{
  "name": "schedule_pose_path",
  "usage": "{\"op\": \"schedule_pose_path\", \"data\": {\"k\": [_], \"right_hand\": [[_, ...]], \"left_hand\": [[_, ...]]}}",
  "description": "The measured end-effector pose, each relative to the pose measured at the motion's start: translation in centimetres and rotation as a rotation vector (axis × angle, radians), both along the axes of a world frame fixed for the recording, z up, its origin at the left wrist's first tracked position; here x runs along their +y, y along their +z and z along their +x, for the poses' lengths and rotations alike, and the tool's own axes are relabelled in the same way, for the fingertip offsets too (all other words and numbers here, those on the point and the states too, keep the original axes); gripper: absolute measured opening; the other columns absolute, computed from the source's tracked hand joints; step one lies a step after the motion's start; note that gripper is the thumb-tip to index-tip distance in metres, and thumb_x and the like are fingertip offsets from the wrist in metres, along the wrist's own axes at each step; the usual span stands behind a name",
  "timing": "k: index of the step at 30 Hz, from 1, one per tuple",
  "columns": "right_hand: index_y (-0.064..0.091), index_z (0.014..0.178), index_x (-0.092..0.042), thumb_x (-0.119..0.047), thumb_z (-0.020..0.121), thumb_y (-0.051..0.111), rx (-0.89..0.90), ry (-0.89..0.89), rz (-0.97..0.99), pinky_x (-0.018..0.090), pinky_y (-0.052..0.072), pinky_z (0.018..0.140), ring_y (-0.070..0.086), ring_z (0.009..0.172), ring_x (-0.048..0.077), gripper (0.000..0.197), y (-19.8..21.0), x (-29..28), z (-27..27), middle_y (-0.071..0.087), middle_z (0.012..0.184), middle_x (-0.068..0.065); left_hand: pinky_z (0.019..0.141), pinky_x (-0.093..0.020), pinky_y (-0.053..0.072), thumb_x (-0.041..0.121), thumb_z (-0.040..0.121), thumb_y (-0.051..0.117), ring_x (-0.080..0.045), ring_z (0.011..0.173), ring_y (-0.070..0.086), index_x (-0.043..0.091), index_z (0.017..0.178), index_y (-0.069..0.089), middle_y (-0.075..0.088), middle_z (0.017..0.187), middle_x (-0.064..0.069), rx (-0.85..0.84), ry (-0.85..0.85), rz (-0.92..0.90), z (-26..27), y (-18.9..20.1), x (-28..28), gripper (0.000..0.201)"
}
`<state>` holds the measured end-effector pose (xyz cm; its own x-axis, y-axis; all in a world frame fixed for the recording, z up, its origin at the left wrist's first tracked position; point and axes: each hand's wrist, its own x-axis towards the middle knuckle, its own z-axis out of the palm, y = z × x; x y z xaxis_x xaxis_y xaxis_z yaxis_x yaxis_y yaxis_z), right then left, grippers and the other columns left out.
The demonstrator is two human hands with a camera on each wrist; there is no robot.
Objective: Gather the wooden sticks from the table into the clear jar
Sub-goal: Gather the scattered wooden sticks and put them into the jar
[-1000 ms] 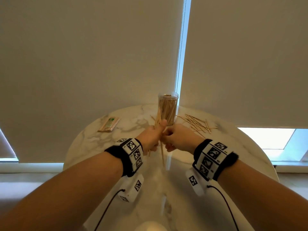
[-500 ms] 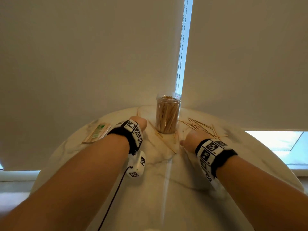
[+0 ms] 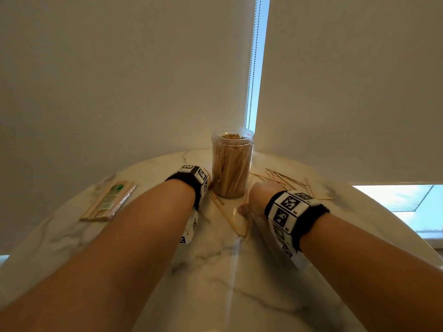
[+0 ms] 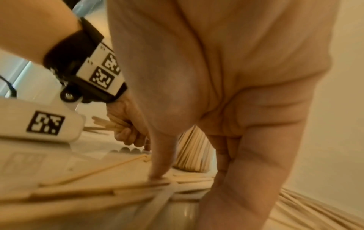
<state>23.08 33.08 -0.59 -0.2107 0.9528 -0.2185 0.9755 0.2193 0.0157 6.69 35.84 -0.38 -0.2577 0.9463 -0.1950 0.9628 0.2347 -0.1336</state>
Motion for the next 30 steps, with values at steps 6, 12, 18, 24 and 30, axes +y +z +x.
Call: {"op": "schedule_pose_path", "data": {"k": [6,12,18,24,30], "right_hand": [[0.057,0.131,-0.007,-0.028,0.099,0.059,0.060,0.034,-0.041,0.032,0.050,0.097,0.060,0.119,0.024,0.039,0.9,-1.1,0.9,0.061,0.131,0.009],[0.060,0.125,-0.004,-0.019,0.099,0.057,0.066,0.021,-0.057,0.027,0.051,0.097,0.063,0.114,0.023,0.031,1.8,-3.3,1.9,0.063,0.125,0.008],[0.062,0.109,-0.005,-0.025,0.098,0.058,0.026,0.022,-0.077,0.026,0.055,0.081,0.065,0.102,0.020,0.024,2.0,-5.9,2.6,0.063,0.110,0.007],[0.056,0.089,-0.012,-0.024,0.095,0.062,0.024,-0.015,-0.070,0.020,0.043,0.054,0.057,0.080,0.016,0.015,1.7,-8.2,3.8,0.051,0.075,0.001],[0.056,0.081,-0.011,-0.022,0.093,0.063,0.093,-0.117,-0.051,0.025,0.049,0.060,0.058,0.069,0.018,0.018,1.2,-9.2,3.9,0.053,0.072,0.002]], "left_hand": [[0.101,-0.039,0.050,0.036,0.093,0.065,-0.025,0.117,0.060,0.011,0.131,0.060,0.062,0.128,-0.006,0.114,-0.021,-0.153,-0.4,-0.8,1.5,0.046],[0.111,-0.039,0.038,0.026,0.100,0.056,-0.029,0.141,0.039,0.005,0.147,0.043,0.038,0.155,-0.014,0.169,-0.052,-0.090,0.2,-0.5,-3.2,0.053],[0.096,-0.038,0.052,0.027,0.093,0.062,-0.028,0.113,0.062,0.007,0.127,0.060,0.062,0.128,-0.010,0.178,-0.037,-0.117,-0.6,-2.1,-5.8,0.039],[0.088,-0.029,0.048,0.024,0.100,0.050,-0.026,0.115,0.060,0.004,0.131,0.054,0.060,0.128,-0.010,-0.021,0.007,0.069,0.6,-1.3,-10.1,0.037],[0.086,-0.031,0.046,0.030,0.103,0.047,-0.028,0.114,0.060,0.005,0.127,0.056,0.061,0.126,-0.012,-0.080,-0.099,0.099,4.0,-0.6,-12.5,0.035]]}}
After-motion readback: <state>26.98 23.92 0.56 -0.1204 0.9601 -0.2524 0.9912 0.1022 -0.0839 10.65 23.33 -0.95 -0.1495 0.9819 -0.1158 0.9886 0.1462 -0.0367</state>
